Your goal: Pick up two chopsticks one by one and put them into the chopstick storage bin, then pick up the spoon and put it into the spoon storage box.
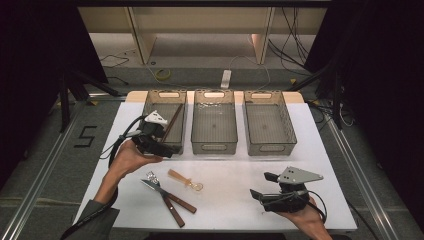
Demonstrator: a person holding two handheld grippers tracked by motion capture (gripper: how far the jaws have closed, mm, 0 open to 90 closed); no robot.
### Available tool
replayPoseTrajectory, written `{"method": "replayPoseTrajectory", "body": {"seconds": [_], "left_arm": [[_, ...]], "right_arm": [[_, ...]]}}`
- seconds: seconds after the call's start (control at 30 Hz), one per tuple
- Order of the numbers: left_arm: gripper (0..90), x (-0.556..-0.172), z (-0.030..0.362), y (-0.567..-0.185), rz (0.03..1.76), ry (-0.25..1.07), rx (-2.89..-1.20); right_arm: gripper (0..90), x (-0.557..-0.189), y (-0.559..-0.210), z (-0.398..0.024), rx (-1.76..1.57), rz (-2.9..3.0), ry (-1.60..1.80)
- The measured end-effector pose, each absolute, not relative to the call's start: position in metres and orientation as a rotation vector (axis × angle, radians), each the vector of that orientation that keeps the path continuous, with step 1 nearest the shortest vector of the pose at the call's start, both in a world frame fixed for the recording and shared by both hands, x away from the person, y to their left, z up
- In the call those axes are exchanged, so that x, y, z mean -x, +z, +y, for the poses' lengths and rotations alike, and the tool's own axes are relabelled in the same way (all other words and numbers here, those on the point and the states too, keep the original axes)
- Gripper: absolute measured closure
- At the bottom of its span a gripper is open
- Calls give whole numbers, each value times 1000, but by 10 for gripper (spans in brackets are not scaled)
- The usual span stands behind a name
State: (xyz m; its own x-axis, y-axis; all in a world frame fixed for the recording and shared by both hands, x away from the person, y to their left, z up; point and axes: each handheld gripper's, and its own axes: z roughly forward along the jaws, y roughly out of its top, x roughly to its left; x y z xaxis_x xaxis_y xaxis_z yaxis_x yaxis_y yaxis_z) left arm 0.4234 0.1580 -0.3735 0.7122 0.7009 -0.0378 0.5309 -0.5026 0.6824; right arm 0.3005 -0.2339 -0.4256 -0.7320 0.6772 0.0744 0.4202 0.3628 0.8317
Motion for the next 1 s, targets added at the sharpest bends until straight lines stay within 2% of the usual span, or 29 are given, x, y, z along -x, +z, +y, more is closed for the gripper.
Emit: {"method": "replayPoseTrajectory", "body": {"seconds": [0.47,1.0], "left_arm": [[167,-415,130,-397,802,283,-2472],[169,-409,109,-418,670,234,-2655]], "right_arm": [[243,-302,-425,-237,-996,2294,1367],[240,-303,-428,-240,-1031,2259,1406]]}}
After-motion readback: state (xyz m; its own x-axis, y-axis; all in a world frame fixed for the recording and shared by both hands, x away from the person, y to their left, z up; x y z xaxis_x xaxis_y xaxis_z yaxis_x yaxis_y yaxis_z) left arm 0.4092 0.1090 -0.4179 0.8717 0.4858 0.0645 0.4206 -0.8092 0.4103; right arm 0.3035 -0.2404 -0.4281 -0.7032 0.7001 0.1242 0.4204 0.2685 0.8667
